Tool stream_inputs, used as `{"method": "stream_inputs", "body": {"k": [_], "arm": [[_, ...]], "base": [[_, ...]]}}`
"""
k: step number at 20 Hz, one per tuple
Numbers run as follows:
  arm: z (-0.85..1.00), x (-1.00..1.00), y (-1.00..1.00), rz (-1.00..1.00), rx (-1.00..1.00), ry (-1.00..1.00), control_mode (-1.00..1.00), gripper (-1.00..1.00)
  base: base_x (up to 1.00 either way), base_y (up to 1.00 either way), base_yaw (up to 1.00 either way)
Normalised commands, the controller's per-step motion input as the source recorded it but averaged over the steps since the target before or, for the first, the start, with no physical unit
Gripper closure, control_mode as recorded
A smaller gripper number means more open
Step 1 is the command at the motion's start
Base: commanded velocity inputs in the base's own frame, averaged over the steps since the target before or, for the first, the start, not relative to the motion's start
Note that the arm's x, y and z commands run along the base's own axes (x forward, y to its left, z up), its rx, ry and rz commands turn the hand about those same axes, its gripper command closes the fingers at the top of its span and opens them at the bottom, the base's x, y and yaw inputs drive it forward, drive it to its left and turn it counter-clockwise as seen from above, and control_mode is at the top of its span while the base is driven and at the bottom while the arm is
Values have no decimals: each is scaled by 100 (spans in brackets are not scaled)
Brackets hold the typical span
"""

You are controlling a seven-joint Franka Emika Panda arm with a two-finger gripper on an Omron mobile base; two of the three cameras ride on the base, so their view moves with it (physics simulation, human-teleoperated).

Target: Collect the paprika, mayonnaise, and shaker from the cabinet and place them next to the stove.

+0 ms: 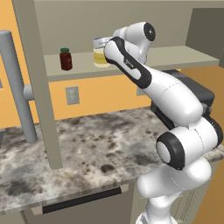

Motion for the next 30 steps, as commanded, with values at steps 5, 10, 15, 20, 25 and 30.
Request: {"method": "stream_inputs", "body": {"k": [5,10,15,20,25,30], "arm": [[-5,4,14,0,0,0,-100,-100],[0,12,0,0,0,0,-100,-100],[0,10,0,0,0,0,-100,100],[0,2,0,0,0,0,-100,100],[0,-1,0,0,0,0,-100,100],[-2,-13,0,0,1,-5,-100,100]], "base": [[0,0,0],[0,0,0],[0,0,0],[0,0,0],[0,0,0],[0,0,0]]}}
